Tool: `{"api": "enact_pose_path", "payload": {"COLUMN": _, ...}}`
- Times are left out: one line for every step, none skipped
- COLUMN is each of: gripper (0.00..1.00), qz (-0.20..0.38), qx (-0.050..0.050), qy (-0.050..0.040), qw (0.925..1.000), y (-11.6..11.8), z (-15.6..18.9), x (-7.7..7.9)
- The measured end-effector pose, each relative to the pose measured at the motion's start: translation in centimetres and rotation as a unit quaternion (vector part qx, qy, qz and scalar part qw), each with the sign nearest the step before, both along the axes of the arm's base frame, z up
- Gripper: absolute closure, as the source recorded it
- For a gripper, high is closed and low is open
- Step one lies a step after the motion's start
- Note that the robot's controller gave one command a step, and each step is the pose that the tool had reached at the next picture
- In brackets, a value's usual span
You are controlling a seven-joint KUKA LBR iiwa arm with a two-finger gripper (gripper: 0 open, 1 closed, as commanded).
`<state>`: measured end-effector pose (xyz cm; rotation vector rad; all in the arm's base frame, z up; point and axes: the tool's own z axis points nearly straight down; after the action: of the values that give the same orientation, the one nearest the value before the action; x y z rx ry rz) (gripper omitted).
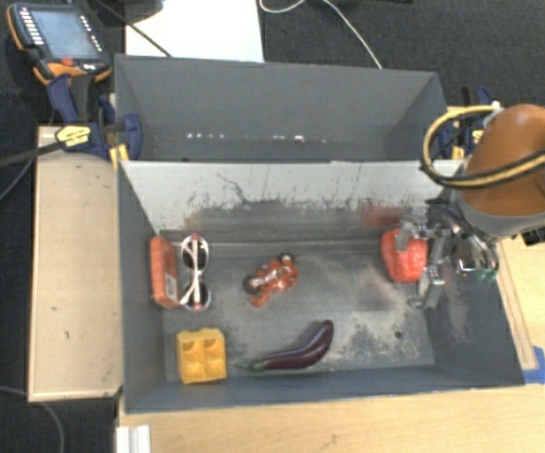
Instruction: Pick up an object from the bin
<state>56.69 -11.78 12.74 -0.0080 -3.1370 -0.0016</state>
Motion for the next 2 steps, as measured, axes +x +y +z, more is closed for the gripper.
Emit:
{"api": "enact_pose_path", "payload": {"gripper": 0.0, "qz": 0.003, "qx": -0.001, "qy": -0.0038, "qw": 1.0, "y": 0.1, "z": 0.5, "x": 0.2}}
{"api": "enact_pose_path", "payload": {"gripper": 0.0, "qz": -0.055, "qx": -0.001, "qy": -0.01, "qw": 0.9984, "y": -1.7, "z": -2.5, "x": 2.0}}
